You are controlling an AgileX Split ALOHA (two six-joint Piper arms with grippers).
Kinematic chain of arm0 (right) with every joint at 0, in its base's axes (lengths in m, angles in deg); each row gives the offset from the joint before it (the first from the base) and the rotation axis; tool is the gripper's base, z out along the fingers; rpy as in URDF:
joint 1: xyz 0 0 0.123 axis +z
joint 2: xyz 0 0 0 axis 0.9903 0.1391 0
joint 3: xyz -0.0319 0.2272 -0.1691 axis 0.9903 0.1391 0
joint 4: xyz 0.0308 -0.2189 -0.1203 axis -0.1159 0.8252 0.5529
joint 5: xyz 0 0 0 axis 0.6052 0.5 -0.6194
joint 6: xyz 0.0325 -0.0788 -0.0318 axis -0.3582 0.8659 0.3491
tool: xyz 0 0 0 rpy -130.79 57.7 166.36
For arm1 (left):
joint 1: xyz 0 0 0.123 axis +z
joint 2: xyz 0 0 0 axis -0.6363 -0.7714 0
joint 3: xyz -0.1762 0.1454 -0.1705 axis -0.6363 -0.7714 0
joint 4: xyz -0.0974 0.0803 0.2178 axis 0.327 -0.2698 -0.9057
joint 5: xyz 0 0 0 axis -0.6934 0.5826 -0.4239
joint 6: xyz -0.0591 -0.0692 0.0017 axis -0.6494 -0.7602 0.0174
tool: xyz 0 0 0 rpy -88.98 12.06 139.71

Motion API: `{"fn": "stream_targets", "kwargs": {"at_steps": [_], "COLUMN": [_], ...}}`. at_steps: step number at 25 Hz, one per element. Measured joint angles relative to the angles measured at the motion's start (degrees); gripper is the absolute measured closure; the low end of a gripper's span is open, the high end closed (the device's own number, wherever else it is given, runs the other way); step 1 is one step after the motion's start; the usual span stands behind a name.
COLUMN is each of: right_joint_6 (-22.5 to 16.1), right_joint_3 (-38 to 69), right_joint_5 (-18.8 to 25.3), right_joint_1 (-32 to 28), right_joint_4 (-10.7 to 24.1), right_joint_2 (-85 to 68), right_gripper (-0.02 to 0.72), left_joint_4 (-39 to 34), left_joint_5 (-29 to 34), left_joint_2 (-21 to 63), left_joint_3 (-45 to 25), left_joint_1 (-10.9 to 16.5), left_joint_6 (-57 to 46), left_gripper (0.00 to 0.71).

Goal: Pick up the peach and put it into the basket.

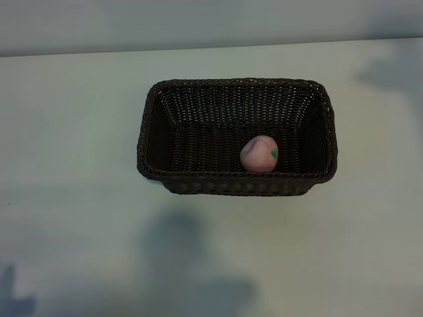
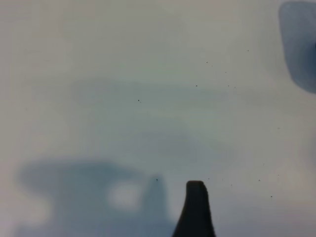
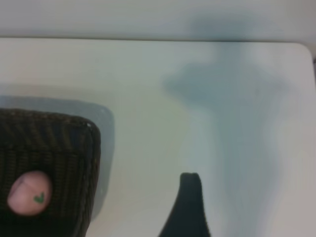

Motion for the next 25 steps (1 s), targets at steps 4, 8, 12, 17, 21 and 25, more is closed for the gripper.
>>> {"fn": "stream_targets", "kwargs": {"at_steps": [4, 8, 12, 17, 21, 25], "right_joint_6": [0.2, 0.3, 0.0, -0.7, -0.9, -1.0], "right_joint_3": [4.5, 9.9, 14.4, 18.8, 21.8, 25.2], "right_joint_5": [-0.1, -0.9, -3.0, -4.2, -4.3, -4.4], "right_joint_1": [0.0, 0.0, 0.0, 0.0, 0.0, 0.0], "right_joint_4": [0.0, 0.0, 0.0, 0.0, 0.0, 0.0], "right_joint_2": [-6.8, -14.0, -22.5, -29.0, -33.8, -39.7], "right_gripper": [0.110, 0.110, 0.110, 0.110, 0.110, 0.110], "left_joint_4": [0.0, 0.0, 0.0, 0.0, 0.0, 0.0], "left_joint_5": [0.0, 0.0, 0.0, 0.0, 0.0, 0.0], "left_joint_2": [0.0, 0.0, 0.0, 0.0, 0.0, 0.0], "left_joint_3": [0.0, 0.0, 0.0, 0.0, 0.0, 0.0], "left_joint_1": [0.0, 0.0, 0.0, 0.0, 0.0, 0.0], "left_joint_6": [0.0, 0.0, 0.0, 0.0, 0.0, 0.0], "left_gripper": [0.118, 0.118, 0.118, 0.118, 0.118, 0.118]}}
